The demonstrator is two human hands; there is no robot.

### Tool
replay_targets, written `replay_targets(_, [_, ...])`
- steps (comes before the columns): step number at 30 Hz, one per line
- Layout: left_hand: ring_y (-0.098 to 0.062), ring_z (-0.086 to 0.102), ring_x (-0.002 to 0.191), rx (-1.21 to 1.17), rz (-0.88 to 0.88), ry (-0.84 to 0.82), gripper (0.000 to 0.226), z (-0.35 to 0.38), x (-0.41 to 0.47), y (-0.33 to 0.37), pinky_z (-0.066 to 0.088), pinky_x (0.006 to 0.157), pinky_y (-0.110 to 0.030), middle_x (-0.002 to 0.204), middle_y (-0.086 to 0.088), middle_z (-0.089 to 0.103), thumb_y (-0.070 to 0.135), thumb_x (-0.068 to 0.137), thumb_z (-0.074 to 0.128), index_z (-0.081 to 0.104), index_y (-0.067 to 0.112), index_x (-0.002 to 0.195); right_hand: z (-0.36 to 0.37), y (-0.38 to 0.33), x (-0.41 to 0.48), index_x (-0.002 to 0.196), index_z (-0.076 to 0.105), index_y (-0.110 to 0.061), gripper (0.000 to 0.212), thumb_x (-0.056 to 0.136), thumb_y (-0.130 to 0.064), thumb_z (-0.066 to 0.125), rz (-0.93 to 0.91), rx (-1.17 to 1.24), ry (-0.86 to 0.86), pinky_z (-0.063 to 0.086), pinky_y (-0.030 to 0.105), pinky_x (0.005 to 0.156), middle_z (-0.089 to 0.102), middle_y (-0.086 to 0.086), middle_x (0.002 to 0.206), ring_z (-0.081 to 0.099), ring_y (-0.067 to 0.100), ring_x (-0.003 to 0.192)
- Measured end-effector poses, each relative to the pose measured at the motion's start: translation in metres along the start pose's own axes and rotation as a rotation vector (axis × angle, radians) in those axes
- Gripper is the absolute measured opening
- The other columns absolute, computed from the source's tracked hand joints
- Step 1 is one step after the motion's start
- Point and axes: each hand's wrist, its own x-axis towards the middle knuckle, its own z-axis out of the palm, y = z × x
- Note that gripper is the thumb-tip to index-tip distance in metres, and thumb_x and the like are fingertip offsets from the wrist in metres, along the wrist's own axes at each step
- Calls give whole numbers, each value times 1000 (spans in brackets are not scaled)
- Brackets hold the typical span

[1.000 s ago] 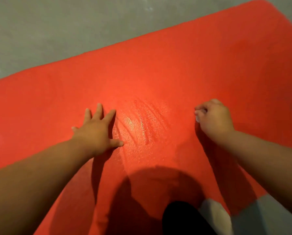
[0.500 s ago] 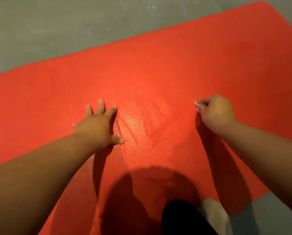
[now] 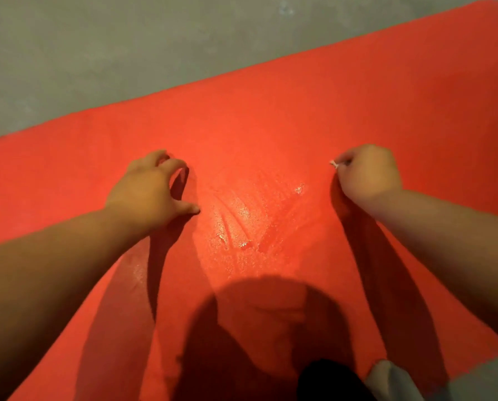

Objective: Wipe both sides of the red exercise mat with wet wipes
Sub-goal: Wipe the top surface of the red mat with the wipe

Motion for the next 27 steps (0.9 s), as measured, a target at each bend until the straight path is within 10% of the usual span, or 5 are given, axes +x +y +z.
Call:
replay_targets(8, [-30, 0, 148, 18, -27, -176, 121, 1, 22, -14, 19, 112, -62, 161, -6, 0, 64, 50, 81, 20, 37, 150, 46, -92, -111, 86, 68, -17, 12, 85, -17, 56, -840, 128, -441, 52, 34, 73, 55, 1, 87, 56, 22, 86])
replay_targets(15, [-34, 0, 147, 57, -27, -266, 129, -14, 24, -34, 15, 118, -46, 161, -8, -5, 54, 50, 88, 13, 33, 152, -5, -15, 33, 100, 72, -11, 26, 94, -25, 51, -129, -176, -17, 46, 36, 73, 63, 15, 101, 60, 36, 95])
replay_targets(22, [-38, -2, 146, 107, -59, -322, 138, -12, 24, -32, 17, 117, -49, 160, -1, -13, 55, 48, 88, -1, 35, 152, 32, -117, -102, 90, 66, -12, 13, 85, -12, 54, -793, 171, -446, 51, 35, 72, 54, 4, 91, 52, 25, 91])
replay_targets(27, [-41, -4, 145, 87, -89, -353, 137, -12, 28, -29, 19, 115, -52, 160, 1, -15, 45, 47, 92, 5, 34, 152, 25, -66, 5, 110, 68, -18, 28, 88, -13, 52, -393, 75, -260, 45, 34, 89, 58, 7, 106, 57, 30, 101])
